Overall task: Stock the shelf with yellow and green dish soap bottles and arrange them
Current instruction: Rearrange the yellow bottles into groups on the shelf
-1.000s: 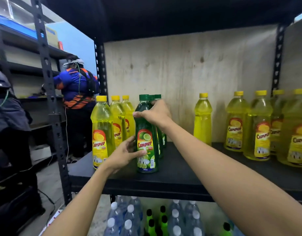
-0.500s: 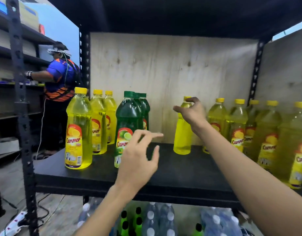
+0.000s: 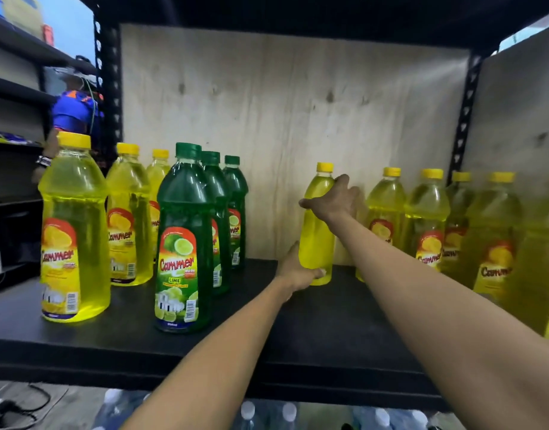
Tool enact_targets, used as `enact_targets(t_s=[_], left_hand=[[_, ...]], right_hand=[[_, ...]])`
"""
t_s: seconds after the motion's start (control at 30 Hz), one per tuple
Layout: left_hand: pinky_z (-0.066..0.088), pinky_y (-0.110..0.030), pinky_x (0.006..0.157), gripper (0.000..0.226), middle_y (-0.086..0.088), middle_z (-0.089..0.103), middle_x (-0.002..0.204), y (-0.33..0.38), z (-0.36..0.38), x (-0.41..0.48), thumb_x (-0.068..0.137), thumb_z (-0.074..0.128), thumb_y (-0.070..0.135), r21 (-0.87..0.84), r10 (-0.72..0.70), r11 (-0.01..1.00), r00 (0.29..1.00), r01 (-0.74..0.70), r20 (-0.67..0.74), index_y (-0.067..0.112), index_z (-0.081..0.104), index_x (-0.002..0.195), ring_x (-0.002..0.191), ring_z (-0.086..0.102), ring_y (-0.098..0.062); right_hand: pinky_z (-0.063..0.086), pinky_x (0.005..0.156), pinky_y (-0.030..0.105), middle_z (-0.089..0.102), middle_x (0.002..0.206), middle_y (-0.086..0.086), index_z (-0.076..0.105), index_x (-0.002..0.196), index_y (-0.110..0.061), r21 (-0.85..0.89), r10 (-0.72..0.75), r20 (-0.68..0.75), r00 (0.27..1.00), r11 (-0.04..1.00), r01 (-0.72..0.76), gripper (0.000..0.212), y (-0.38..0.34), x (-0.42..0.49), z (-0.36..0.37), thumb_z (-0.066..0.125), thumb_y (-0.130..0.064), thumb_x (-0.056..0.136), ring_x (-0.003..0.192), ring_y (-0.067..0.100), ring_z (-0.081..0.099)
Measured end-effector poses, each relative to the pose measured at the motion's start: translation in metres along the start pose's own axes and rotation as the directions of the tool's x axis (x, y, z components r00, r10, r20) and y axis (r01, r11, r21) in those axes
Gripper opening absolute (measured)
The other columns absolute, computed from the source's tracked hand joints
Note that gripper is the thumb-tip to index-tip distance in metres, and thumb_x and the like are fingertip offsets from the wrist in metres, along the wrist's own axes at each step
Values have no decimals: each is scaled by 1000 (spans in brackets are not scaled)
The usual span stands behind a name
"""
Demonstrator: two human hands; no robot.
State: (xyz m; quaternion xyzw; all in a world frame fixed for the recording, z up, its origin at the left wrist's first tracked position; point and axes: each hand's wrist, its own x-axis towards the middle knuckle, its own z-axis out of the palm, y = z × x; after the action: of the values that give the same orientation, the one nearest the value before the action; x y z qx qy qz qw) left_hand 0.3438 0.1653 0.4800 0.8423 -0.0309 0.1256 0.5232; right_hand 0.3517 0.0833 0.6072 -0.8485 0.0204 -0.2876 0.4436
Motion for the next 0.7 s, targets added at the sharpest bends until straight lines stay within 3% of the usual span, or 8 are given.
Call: enact_targets(t_s=[0.17, 0.27, 0.37, 0.47, 0.6, 0.7], left_hand=[[48, -31, 94, 77, 2, 61, 130, -13, 0, 7, 70, 86, 16, -177, -55, 984, 994, 37, -97, 21, 47, 136, 119, 58, -20], [48, -27, 82, 69, 5, 59, 127, -14, -9, 13, 70, 83, 7, -273, -122, 958, 988, 93, -90, 26, 43, 123, 111, 56, -17], [49, -40, 100, 85, 5, 53, 138, -18, -17, 19, 64, 89, 10, -357, -90, 931, 996, 73, -31, 34, 36, 126, 120, 53, -18], [45, -41, 107, 107, 4, 51, 144, -18, -20, 22, 57, 95, 25, -271, -91, 959, 995, 80, -29, 27, 35, 145, 130, 50, -20], [45, -42, 104, 110, -2, 52, 136, -10, -9, 26, 45, 93, 53, 0, -94, 995, 978, 96, -184, 25, 39, 137, 127, 50, -25], [46, -39, 99, 106, -4, 48, 130, -17, -3, 26, 42, 93, 56, 67, -65, 994, 944, 91, -324, 23, 41, 129, 123, 48, -24]], right_hand=[[51, 98, 40, 54, 132, 13, 46, 138, -15, 1, -105, 19, 994, 995, 105, 89, 9, 12, -3, 89, -39, 63, 121, 32, 55], [57, 91, 46, 63, 126, 4, 50, 140, -25, 247, -86, 252, 964, 969, 22, 90, 17, 22, -14, 90, -26, 59, 113, 28, 62], [55, 93, 45, 69, 122, 3, 49, 142, -27, 362, -129, 518, 845, 929, -80, 80, 21, 32, -21, 83, -12, 71, 115, 29, 65], [52, 96, 47, 69, 119, 2, 51, 133, -25, 376, -157, 573, 805, 922, -88, 63, 14, 34, -22, 79, -10, 79, 114, 26, 64], [55, 70, 35, 67, 112, 2, 53, 135, -25, 356, -142, 402, 905, 935, -11, 79, 4, 31, -9, 92, -18, 67, 99, 22, 65], [58, 86, 42, 71, 116, 8, 55, 139, -18, 372, -145, 434, 889, 928, -30, 78, 6, 41, -9, 89, -7, 69, 103, 24, 69]])
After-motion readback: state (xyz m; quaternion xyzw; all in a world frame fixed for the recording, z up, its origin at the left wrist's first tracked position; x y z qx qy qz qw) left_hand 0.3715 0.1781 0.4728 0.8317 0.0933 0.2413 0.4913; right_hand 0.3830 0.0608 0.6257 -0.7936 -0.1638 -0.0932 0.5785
